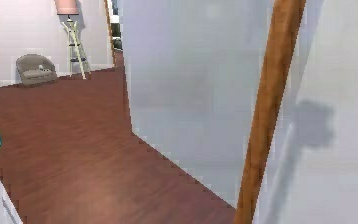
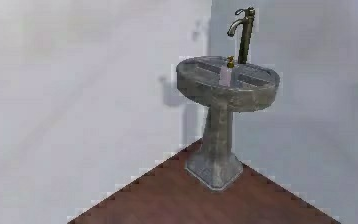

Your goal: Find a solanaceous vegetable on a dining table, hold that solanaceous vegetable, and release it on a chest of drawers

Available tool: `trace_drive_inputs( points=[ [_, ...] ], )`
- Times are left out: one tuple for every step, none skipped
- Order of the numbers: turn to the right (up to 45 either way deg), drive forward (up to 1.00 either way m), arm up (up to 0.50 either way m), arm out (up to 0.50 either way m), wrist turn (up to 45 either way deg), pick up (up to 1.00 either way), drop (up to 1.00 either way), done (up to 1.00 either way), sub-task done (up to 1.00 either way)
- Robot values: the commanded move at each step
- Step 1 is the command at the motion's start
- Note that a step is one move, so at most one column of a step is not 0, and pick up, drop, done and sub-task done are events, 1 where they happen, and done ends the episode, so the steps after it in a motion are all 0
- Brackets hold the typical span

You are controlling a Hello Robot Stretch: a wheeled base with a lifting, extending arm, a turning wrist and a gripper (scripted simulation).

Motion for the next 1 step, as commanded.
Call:
trace_drive_inputs(
  points=[
    [-24.0,0.0,0.0,0.0,0.0,0.0,0.0,0.0,0.0]
  ],
)
